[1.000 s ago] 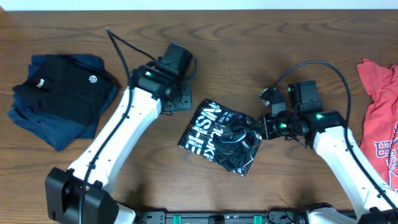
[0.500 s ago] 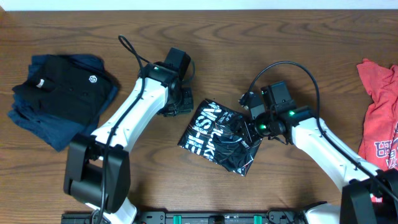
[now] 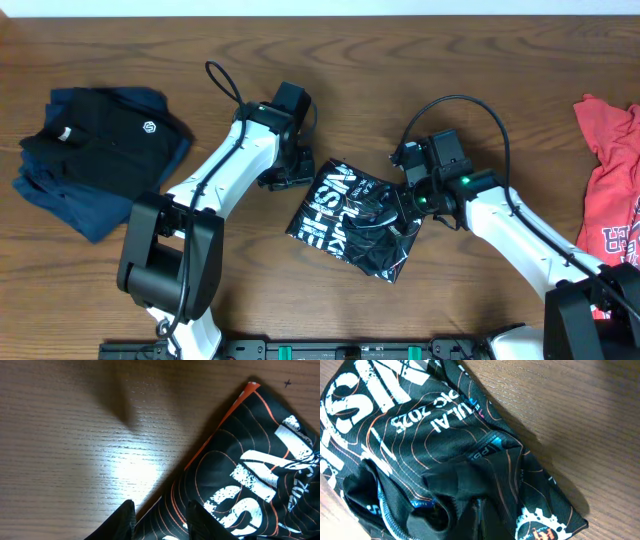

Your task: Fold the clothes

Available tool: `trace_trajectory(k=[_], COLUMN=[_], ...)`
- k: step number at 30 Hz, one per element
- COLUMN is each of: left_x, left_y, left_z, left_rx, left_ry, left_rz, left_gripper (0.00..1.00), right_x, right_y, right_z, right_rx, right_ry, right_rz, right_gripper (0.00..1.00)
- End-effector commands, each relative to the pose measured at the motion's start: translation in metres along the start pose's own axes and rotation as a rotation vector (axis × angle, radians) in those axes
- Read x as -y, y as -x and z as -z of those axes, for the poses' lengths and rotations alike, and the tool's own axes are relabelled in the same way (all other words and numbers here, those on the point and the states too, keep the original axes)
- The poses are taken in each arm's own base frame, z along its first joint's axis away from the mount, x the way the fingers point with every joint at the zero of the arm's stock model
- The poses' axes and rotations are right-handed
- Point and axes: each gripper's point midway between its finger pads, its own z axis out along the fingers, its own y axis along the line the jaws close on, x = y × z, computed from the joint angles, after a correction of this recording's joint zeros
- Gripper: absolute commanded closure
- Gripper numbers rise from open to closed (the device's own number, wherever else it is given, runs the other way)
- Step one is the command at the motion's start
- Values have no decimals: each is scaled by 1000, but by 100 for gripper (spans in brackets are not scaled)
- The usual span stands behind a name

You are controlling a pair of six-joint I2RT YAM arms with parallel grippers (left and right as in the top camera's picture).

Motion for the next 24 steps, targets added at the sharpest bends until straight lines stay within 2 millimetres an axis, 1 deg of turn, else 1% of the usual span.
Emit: trace_trajectory(k=[1,2,3,5,6,7,9,11,12,15,16,19,21,24], left_x=[0,0,-1,1,3,4,5,5,5,4,4,4,4,4], left_y=[-4,-4,-4,-6,-7,-7,-8,-8,-8,-8,-8,-9,-9,-9], left_z=[-4,-4,-4,-4,-4,-4,-4,-4,-4,-4,-4,-4,-4,-4], left_rx=[-15,-16,-17,-24,-30,-34,-35,-35,-36,-38,-39,-41,-41,-41], left_ry=[4,4,6,-5,-16,-23,-26,-26,-26,-25,-25,-23,-23,-23], left_rz=[-5,-4,-4,-4,-4,-4,-4,-4,-3,-3,-3,-3,-3,-3], left_gripper=[64,64,64,64,64,64,64,64,64,64,64,64,64,64], right_x=[10,21,37,64,70,68,58,58,61,86,91,98,94,69], right_y=[2,-1,-6,-19,-23,-22,-18,-18,-19,-33,-37,-40,-39,-28], right_z=[1,2,5,15,18,18,13,13,14,26,29,31,29,25], right_rx=[0,-3,-8,-15,-15,-16,-23,-27,-23,-7,-4,-10,-25,-49], right_ry=[-81,-144,-238,-411,-451,-444,-376,-372,-389,-529,-550,-549,-508,-344], right_rz=[-54,-110,-188,-333,-369,-366,-294,-289,-315,-530,-577,-629,-604,-442], right_gripper=[99,99,99,99,99,99,99,99,99,99,99,96,96,95])
